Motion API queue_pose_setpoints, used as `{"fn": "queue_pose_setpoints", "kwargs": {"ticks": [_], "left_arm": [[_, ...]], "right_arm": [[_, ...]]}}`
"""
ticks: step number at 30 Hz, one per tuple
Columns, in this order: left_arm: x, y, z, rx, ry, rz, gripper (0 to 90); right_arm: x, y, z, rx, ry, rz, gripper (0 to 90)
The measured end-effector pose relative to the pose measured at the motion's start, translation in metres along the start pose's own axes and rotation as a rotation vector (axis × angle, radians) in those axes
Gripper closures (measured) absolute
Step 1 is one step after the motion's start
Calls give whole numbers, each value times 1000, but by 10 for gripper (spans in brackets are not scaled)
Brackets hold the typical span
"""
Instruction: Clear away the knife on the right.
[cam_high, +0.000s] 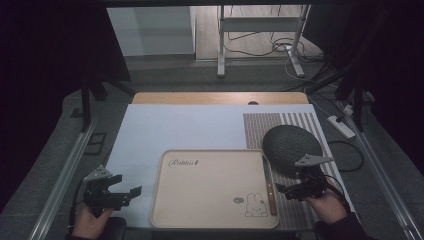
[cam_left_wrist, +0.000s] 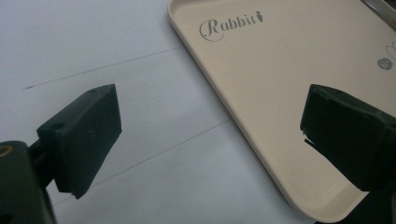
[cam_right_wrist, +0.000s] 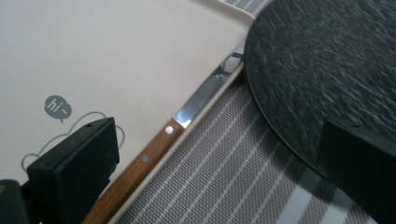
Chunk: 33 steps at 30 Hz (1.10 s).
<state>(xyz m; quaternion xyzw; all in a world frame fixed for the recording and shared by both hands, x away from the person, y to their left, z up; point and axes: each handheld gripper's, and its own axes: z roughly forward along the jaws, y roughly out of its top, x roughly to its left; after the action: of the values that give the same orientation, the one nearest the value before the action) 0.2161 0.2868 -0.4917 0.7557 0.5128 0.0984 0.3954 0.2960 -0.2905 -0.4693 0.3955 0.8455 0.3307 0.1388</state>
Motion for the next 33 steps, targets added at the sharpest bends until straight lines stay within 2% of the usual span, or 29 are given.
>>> {"fn": "queue_pose_setpoints", "kwargs": {"ticks": [8,33], "left_arm": [[0,0,0,1,1,-2,59],[0,0,0,1,5,-5,59]], "right_arm": [[-6,-14,-12,-6,-21,43,0],[-12,-37,-42,-24,-79,98,0]]}}
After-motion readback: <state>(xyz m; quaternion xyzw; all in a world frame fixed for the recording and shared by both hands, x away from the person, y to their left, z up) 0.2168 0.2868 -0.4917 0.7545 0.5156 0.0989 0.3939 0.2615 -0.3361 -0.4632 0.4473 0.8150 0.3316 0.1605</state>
